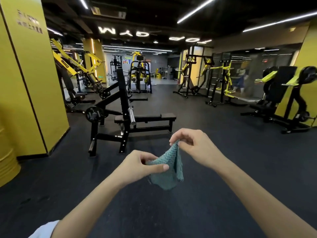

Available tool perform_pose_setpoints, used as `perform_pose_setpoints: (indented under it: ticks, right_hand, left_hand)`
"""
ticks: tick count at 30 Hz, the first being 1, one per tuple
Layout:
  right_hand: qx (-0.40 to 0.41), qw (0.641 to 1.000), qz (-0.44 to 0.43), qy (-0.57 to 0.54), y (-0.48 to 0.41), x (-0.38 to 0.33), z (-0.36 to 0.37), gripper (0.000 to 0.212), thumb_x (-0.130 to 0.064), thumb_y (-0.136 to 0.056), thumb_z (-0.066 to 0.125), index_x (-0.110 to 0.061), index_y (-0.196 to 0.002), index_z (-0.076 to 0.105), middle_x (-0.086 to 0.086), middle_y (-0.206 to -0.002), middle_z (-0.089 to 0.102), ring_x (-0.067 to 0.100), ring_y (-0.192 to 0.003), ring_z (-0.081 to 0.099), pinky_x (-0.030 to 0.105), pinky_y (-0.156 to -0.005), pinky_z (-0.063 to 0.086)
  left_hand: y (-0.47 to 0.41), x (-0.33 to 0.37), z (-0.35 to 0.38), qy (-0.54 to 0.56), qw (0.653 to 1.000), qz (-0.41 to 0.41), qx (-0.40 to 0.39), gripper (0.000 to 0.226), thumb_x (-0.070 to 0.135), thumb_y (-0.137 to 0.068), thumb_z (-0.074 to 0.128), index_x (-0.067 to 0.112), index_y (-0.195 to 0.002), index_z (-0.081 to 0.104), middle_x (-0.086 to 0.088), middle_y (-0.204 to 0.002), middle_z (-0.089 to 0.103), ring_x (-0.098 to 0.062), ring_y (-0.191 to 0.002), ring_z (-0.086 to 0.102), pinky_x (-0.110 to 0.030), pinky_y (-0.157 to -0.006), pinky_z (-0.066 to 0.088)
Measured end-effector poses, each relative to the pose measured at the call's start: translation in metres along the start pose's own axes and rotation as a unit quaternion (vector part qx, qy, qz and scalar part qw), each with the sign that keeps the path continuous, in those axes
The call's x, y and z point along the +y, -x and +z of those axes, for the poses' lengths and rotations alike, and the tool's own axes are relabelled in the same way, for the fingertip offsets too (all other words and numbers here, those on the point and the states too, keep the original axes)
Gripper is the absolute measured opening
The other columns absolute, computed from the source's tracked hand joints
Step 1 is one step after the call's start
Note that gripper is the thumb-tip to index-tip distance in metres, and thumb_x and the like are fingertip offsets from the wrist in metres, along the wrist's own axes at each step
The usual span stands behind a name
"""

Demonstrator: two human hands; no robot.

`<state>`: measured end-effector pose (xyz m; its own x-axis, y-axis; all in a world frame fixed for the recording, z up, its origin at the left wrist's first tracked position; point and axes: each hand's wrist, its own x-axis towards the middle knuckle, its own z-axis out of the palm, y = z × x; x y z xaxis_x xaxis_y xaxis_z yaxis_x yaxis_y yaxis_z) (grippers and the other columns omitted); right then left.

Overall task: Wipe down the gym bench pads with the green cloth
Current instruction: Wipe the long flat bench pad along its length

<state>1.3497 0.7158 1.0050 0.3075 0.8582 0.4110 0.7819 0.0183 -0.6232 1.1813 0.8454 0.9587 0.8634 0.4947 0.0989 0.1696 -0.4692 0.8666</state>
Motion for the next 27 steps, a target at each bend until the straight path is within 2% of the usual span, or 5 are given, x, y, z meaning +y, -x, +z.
perform_pose_setpoints:
  ticks: [5, 9, 14, 20, 27]
  right_hand:
    - [-0.001, 1.0, 0.017, 0.023, -0.08, 0.049, -0.001, 0.024, -0.005, -0.088, 0.058, -0.024, -0.089, 0.073, -0.008, -0.086, 0.071, 0.006, -0.072, 0.06, 0.013, -0.068, 0.045]
    - [0.0, 0.997, 0.031, 0.075, -0.151, 0.086, -0.016, 0.025, -0.007, -0.089, 0.058, -0.028, -0.087, 0.072, -0.009, -0.084, 0.07, 0.005, -0.073, 0.061, 0.015, -0.065, 0.046]
    - [0.04, 0.994, 0.077, 0.064, -0.221, 0.158, -0.025, 0.03, -0.003, -0.094, 0.049, -0.029, -0.087, 0.063, -0.013, -0.084, 0.062, -0.003, -0.065, 0.052, 0.012, -0.062, 0.04]
    - [0.072, 0.986, 0.146, -0.045, -0.292, 0.252, -0.022, 0.029, -0.004, -0.096, 0.047, -0.027, -0.097, 0.064, -0.015, -0.095, 0.063, 0.003, -0.089, 0.057, 0.033, -0.084, 0.051]
    - [0.115, 0.988, 0.103, -0.026, -0.393, 0.337, -0.049, 0.014, -0.004, -0.089, 0.063, -0.015, -0.095, 0.068, -0.006, -0.092, 0.07, 0.004, -0.083, 0.065, 0.008, -0.07, 0.043]
  left_hand:
    - [-0.109, -0.028, -0.011, -0.101, 0.991, 0.058, 0.072, 0.011, 0.039, -0.075, 0.08, 0.032, -0.076, 0.071, 0.004, -0.087, 0.066, -0.012, -0.082, 0.06, -0.03, -0.069, 0.05]
    - [-0.206, -0.046, -0.039, -0.145, 0.986, 0.081, 0.029, 0.006, 0.042, -0.081, 0.07, 0.042, -0.075, 0.069, 0.009, -0.076, 0.07, -0.012, -0.077, 0.064, -0.039, -0.078, 0.05]
    - [-0.317, -0.057, -0.069, -0.12, 0.984, 0.111, -0.076, 0.028, 0.046, -0.081, 0.068, 0.019, -0.077, 0.071, -0.007, -0.068, 0.063, -0.015, -0.064, 0.052, -0.039, -0.062, 0.044]
    - [-0.427, -0.071, -0.067, -0.075, 0.987, 0.109, -0.095, 0.028, 0.044, -0.082, 0.06, 0.017, -0.078, 0.067, -0.017, -0.083, 0.067, -0.016, -0.07, 0.058, -0.047, -0.069, 0.05]
    - [-0.566, -0.091, -0.04, -0.033, 0.992, 0.0, -0.121, 0.041, 0.049, -0.074, 0.072, 0.009, -0.082, 0.076, -0.016, -0.091, 0.074, -0.028, -0.084, 0.071, -0.051, -0.086, 0.053]
